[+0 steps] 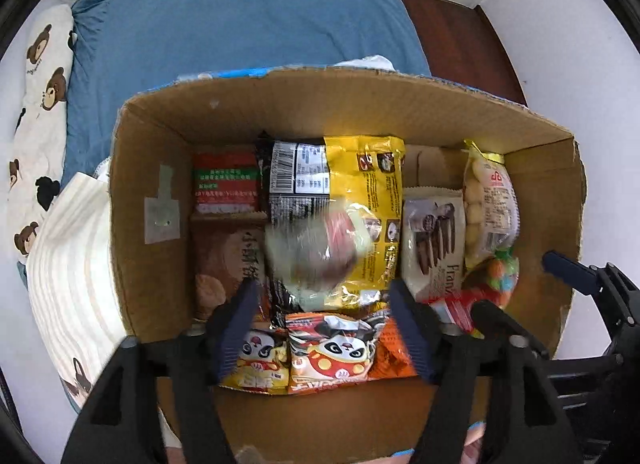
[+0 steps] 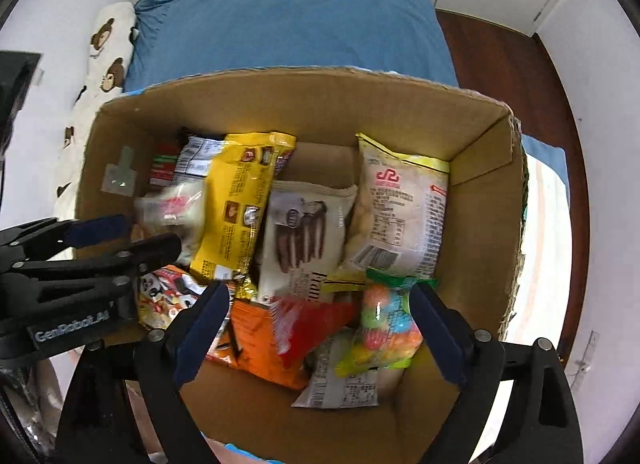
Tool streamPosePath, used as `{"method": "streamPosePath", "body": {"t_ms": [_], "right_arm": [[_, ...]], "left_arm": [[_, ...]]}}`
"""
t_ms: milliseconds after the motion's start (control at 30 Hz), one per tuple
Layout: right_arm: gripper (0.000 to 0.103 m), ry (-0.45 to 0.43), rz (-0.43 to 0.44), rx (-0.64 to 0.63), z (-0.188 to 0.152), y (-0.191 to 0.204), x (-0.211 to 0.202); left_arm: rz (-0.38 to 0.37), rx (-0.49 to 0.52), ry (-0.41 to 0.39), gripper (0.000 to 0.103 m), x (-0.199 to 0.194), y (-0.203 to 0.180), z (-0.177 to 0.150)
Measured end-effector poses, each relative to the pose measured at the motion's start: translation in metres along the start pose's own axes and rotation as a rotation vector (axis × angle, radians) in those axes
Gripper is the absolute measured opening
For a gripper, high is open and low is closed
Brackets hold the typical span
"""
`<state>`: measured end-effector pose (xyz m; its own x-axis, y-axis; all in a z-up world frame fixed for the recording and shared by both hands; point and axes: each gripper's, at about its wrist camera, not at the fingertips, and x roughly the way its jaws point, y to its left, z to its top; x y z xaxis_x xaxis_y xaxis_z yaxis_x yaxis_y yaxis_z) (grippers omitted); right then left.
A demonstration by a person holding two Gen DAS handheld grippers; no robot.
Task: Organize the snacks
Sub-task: 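Carry the white packet with left tool while right tool carries the red packet into the box, then open both tools to release the packets and withdraw from the box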
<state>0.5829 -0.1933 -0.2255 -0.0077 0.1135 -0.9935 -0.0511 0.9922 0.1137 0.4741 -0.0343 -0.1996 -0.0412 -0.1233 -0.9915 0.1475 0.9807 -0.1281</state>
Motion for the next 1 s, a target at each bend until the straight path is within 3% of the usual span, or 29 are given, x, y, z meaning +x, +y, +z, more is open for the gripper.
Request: {"method": "streamPosePath", "body": {"t_ms": [233, 633, 1000], "right_arm": [[0.099, 0.011, -0.018, 0.017, -0.005, -0.008, 0.007], [0.1, -0.056, -0.044, 0.026, -0.031, -0.01, -0.01], [0.1, -0.231, -0.051, 0.054, -0.078, -0.009, -0.053]], "left_arm": [[0.015, 0.006, -0.019, 0.097, 0.001, 0.001, -0.006], [0.022, -0.009, -0.067, 0.097, -0.005, 0.01, -0.038], [0.055, 0.004, -0.247, 0.097, -0.058, 0.005, -0.09]]}}
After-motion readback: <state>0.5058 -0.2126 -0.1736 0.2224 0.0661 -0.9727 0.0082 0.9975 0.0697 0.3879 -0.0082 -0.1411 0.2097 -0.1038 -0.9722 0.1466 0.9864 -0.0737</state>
